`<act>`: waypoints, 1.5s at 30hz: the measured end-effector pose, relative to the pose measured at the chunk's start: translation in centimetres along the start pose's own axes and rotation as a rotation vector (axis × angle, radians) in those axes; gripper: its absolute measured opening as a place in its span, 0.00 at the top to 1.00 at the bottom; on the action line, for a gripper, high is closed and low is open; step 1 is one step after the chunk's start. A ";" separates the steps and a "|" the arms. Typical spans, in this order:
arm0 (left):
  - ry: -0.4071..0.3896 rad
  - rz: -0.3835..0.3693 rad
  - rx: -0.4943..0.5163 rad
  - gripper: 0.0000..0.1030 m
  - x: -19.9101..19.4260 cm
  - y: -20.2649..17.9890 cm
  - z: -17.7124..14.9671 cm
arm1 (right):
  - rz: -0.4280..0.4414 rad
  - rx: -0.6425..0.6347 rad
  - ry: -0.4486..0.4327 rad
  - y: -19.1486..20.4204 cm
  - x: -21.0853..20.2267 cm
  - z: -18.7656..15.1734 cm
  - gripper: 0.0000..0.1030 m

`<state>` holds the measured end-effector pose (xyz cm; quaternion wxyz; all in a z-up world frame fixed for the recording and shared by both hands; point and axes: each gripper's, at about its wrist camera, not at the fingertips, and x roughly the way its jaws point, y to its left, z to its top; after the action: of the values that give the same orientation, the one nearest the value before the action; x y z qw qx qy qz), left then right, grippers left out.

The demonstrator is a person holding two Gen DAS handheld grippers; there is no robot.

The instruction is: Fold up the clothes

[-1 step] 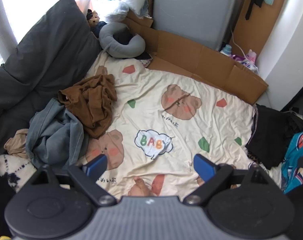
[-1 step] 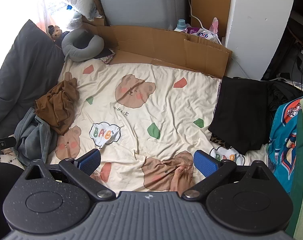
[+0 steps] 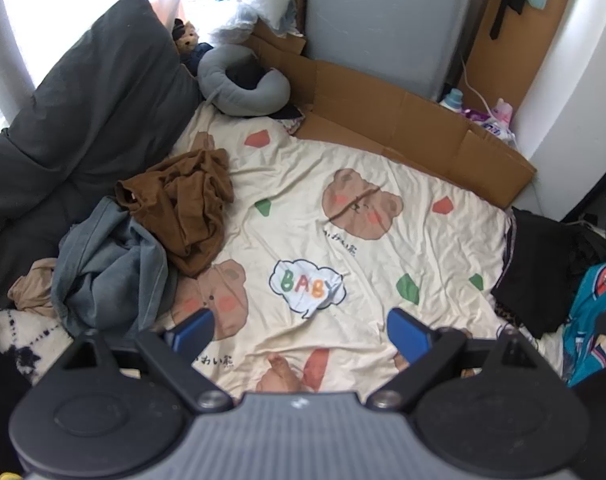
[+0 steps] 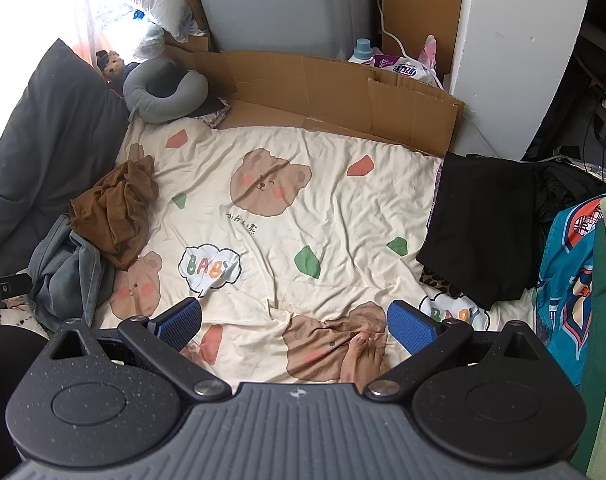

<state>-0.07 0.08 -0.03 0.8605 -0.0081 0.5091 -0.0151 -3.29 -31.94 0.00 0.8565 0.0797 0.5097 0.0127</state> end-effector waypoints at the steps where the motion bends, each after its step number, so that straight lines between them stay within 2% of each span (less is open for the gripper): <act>1: -0.002 0.000 -0.001 0.08 0.0 0.0 0.0 | -0.001 0.001 -0.001 0.0 0.0 0.0 0.01; 45: -0.013 -0.004 0.000 0.08 0.0 -0.3 -0.4 | -0.006 -0.001 -0.012 0.0 -0.2 0.1 0.01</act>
<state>-0.48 -0.18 -0.19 0.8639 -0.0092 0.5033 -0.0166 -3.35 -32.02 0.22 0.8597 0.0777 0.5047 0.0099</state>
